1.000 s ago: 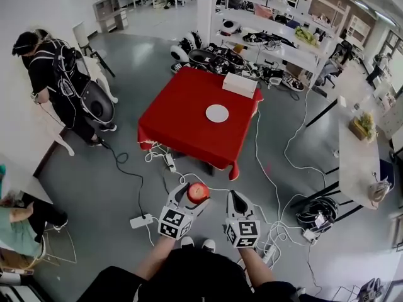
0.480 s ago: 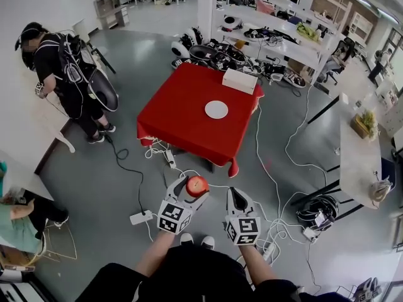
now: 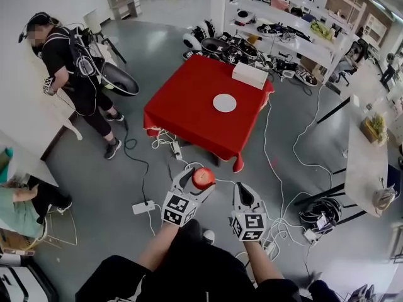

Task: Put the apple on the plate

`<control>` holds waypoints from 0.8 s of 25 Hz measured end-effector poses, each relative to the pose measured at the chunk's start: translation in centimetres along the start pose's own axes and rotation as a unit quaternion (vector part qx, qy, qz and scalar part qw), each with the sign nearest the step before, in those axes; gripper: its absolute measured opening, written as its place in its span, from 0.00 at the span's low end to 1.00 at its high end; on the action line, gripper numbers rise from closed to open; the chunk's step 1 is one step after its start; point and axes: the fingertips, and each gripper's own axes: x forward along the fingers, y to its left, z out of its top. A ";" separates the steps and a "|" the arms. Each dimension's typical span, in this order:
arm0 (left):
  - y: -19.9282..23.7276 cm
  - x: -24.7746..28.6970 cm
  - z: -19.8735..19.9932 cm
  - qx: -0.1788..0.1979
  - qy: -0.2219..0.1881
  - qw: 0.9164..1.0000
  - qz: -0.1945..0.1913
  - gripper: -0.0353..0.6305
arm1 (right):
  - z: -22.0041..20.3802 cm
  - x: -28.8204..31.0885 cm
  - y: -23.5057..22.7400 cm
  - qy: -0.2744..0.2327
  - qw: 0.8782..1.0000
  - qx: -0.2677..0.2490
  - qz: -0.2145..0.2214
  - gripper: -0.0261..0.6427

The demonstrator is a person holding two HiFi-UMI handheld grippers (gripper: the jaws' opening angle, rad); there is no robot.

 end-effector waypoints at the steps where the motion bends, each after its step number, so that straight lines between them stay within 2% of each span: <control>1: -0.1 0.2 -0.1 -0.001 0.002 1.000 0.001 0.61 | -0.2 0.0 -0.2 0.002 1.000 0.002 0.001 0.06; 10: 1.5 2.9 0.7 -0.004 -0.003 1.000 0.007 0.61 | 0.5 2.1 -2.2 0.003 1.000 -0.002 0.004 0.06; 20: 6.7 10.6 2.1 -0.011 -0.005 1.000 -0.006 0.61 | 1.4 9.4 -5.9 0.011 1.000 0.001 -0.003 0.06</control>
